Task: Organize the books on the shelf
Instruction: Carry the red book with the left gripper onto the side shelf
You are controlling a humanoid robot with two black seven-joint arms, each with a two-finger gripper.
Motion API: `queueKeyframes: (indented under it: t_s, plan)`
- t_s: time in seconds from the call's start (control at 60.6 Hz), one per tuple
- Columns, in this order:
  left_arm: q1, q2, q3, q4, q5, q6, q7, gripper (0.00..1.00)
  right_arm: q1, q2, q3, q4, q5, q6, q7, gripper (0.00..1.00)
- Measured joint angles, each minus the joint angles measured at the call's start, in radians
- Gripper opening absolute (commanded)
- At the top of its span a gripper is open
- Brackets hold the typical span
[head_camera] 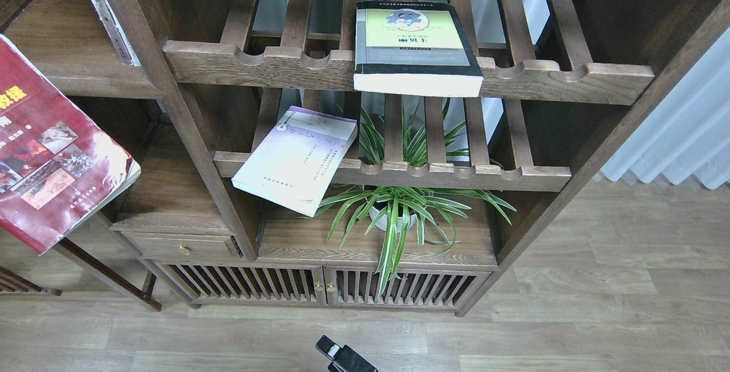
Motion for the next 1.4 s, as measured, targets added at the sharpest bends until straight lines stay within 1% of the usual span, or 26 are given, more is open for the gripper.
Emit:
queueKeyframes:
  t_s: [0.05,0.083,0.132,0.165,0.264,0.314,0.347,0.396,0.495,0.578,0.66,0.726,0.99,1.255,1.337,1.403]
  plan:
    - [-0.021,-0.102,-0.113,0.132,-0.025,0.002,0.004,0.08,-0.004,0.0,0.02,0.0,0.0,0.0,0.0,0.99]
    - [-0.031,-0.15,-0.202,0.185,-0.033,0.003,0.013,0.08,-0.005,0.0,0.028,0.0,0.0,0.0,0.001,0.99]
    - [-0.039,-0.194,-0.262,0.222,-0.039,0.003,0.032,0.08,-0.007,-0.001,0.035,-0.001,0.0,0.0,0.001,0.99]
    - [-0.04,-0.216,-0.277,0.235,-0.04,0.003,0.05,0.08,-0.006,0.0,0.037,-0.001,0.0,0.0,0.001,0.99]
    - [-0.041,-0.258,-0.29,0.252,-0.042,0.003,0.134,0.08,-0.008,0.0,0.039,-0.001,0.0,0.0,0.001,0.99]
    - [-0.042,-0.268,-0.297,0.254,-0.042,0.003,0.185,0.08,-0.008,0.0,0.04,-0.001,0.0,0.0,0.002,0.99]
    - [-0.042,-0.273,-0.3,0.255,-0.042,0.003,0.221,0.08,-0.008,0.0,0.04,-0.001,0.0,0.0,0.002,0.99]
    - [-0.042,-0.279,-0.301,0.256,-0.042,0.003,0.291,0.08,-0.008,0.0,0.04,-0.001,0.0,0.0,0.002,0.99]
    - [-0.042,-0.281,-0.308,0.256,-0.042,0.003,0.397,0.08,-0.008,0.0,0.04,-0.001,0.0,0.0,0.002,0.99]
    - [-0.043,-0.281,-0.312,0.256,-0.042,0.003,0.462,0.08,-0.008,0.0,0.04,-0.001,0.0,0.0,0.002,0.99]
    - [-0.044,-0.282,-0.313,0.256,-0.042,0.003,0.506,0.08,-0.008,0.0,0.04,-0.001,0.0,0.0,0.002,0.99]
    - [-0.045,-0.282,-0.32,0.254,-0.042,0.003,0.531,0.08,-0.008,0.0,0.04,-0.001,0.0,0.0,0.002,0.99]
    - [-0.054,-0.269,-0.384,0.24,-0.041,0.003,0.599,0.07,-0.008,0.0,0.04,-0.001,0.0,0.0,0.002,0.99]
    - [-0.09,-0.219,-0.436,0.238,-0.039,0.002,0.627,0.07,-0.007,0.0,0.04,-0.001,-0.004,0.0,0.0,0.99]
    - [-0.122,-0.205,-0.437,0.238,-0.038,0.002,0.651,0.07,-0.006,0.0,0.04,-0.001,-0.004,0.0,0.0,0.99]
    - [-0.153,-0.201,-0.438,0.238,-0.037,0.002,0.68,0.06,-0.006,0.0,0.04,-0.001,-0.004,0.0,0.0,0.99]
